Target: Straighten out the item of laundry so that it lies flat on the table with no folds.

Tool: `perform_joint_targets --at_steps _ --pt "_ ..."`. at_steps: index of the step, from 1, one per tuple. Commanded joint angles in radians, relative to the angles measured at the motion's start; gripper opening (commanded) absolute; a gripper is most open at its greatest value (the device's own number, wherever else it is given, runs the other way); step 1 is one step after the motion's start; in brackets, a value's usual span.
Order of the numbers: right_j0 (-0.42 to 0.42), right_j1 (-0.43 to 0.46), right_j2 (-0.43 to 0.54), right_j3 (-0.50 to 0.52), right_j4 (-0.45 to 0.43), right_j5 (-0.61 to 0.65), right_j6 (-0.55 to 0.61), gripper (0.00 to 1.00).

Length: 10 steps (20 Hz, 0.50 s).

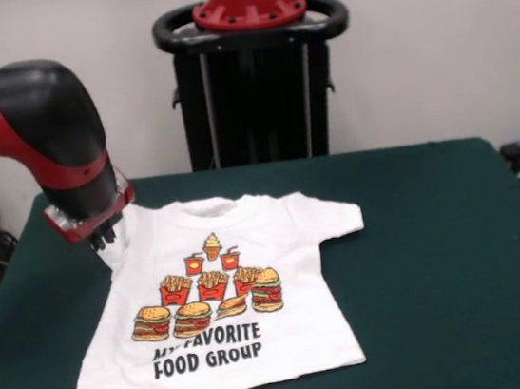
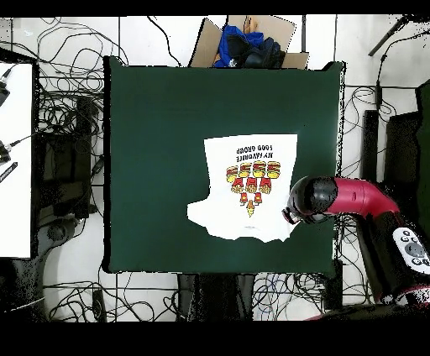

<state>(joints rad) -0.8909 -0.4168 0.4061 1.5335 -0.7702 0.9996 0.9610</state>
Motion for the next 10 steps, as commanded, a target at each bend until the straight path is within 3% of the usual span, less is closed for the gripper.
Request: perform_joint_targets --at_steps 1,10 --pt "0.028 0.035 0.056 -0.004 -0.021 -0.009 -0.150 0.00" --pt "0.046 0.077 0.029 -0.049 -0.052 0.011 -0.144 0.00"
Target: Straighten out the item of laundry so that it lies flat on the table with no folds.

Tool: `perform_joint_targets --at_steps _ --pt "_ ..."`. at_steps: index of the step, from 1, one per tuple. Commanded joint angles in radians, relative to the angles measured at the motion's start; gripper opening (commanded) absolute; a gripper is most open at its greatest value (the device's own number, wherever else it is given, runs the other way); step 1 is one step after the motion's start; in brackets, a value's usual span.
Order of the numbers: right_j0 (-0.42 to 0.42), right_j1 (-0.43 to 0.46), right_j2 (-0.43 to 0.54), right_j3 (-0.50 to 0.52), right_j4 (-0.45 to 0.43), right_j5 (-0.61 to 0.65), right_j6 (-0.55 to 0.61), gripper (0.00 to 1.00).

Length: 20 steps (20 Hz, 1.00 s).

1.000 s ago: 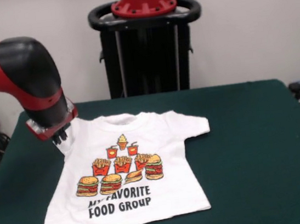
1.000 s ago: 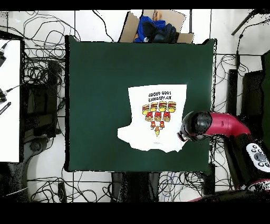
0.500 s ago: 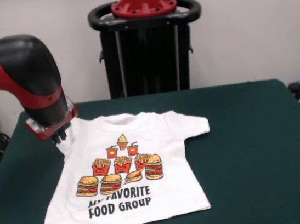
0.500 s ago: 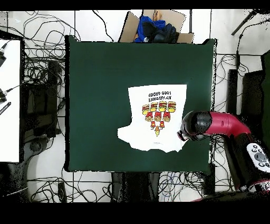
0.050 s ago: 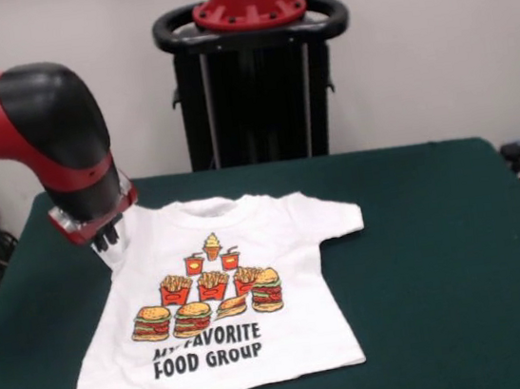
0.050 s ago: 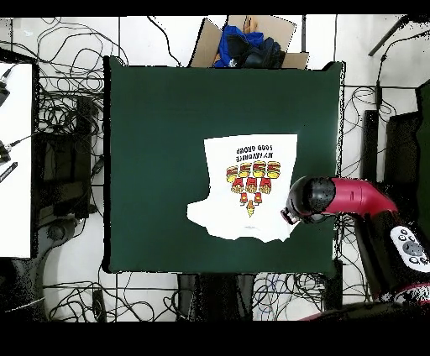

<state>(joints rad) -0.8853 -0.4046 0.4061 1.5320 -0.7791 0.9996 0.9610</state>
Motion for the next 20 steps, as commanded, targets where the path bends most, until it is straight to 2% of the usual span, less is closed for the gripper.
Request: perform_joint_targets --at_steps 1,20 --pt "0.043 0.070 0.026 -0.053 -0.047 0.013 -0.142 0.00" --pt "0.130 0.088 -0.056 -0.125 -0.115 0.080 -0.097 0.00"
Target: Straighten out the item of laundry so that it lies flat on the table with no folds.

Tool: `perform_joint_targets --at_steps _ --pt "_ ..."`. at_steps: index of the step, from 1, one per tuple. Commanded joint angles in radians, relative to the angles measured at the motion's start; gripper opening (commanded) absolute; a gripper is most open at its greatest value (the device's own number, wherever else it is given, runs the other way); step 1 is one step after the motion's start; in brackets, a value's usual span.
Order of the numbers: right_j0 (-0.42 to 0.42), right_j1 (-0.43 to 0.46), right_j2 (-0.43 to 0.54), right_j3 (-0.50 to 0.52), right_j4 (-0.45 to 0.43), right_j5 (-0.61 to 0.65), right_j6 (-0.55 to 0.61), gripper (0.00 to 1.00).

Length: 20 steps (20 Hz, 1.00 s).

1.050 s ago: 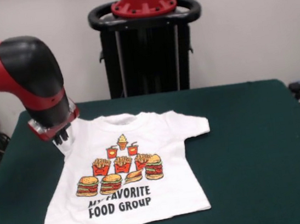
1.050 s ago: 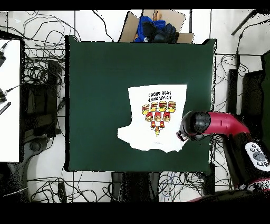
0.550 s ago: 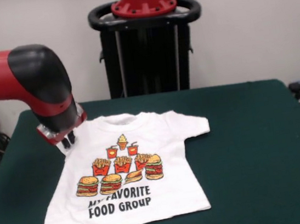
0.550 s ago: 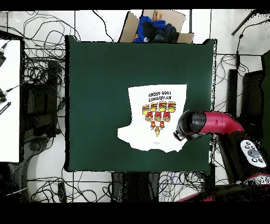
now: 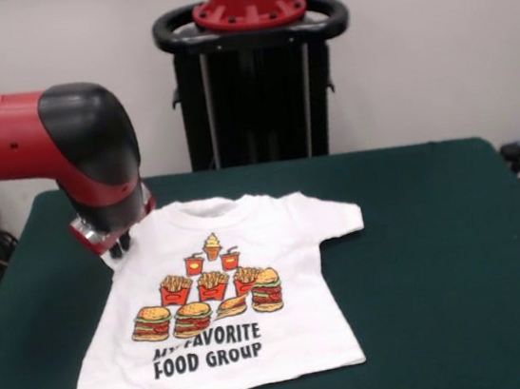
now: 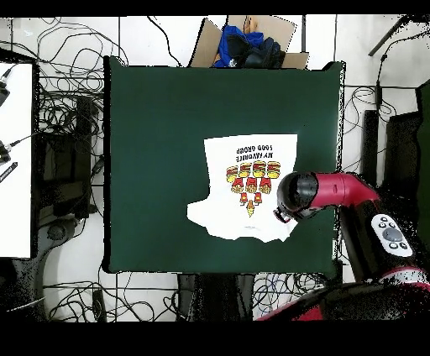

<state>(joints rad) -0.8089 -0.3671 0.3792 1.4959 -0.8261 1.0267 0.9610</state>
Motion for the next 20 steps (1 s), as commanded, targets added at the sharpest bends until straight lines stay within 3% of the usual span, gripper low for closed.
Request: perform_joint_targets --at_steps 1,8,20 --pt "0.059 0.052 -0.036 -0.095 -0.077 0.056 -0.094 0.00" --pt "0.072 0.072 -0.050 -0.113 -0.076 0.053 -0.085 0.00" --pt "0.020 0.140 -0.003 -0.136 -0.063 -0.052 -0.108 0.00"
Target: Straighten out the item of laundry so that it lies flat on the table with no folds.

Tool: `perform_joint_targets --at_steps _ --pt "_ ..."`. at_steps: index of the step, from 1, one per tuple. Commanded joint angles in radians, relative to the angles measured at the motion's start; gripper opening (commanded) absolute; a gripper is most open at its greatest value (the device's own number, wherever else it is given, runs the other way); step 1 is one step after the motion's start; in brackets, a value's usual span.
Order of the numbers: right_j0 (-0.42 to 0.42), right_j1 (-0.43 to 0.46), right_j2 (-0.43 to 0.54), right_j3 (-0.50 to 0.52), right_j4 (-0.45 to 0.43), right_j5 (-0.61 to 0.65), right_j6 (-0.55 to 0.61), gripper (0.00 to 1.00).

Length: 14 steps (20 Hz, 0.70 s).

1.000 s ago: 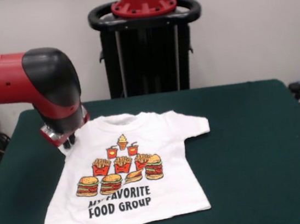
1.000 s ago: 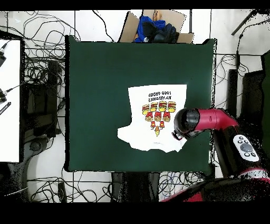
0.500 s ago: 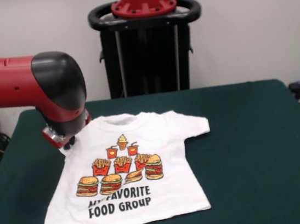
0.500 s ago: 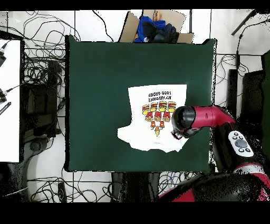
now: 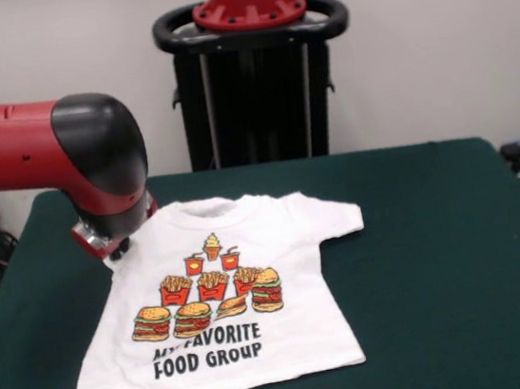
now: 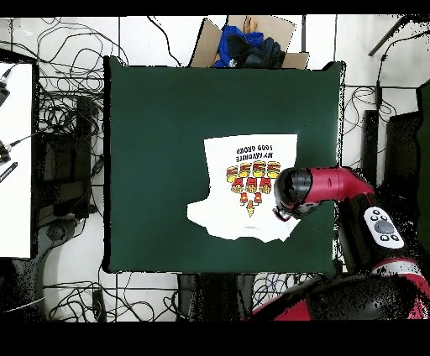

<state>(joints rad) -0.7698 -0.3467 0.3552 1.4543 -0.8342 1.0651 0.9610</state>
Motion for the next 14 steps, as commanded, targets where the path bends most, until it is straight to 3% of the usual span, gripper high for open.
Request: perform_joint_targets --at_steps 1,14 --pt "-0.020 0.122 0.019 -0.099 -0.059 -0.091 -0.111 0.00" --pt "-0.011 0.110 -0.007 -0.125 -0.110 -0.090 -0.117 0.00"
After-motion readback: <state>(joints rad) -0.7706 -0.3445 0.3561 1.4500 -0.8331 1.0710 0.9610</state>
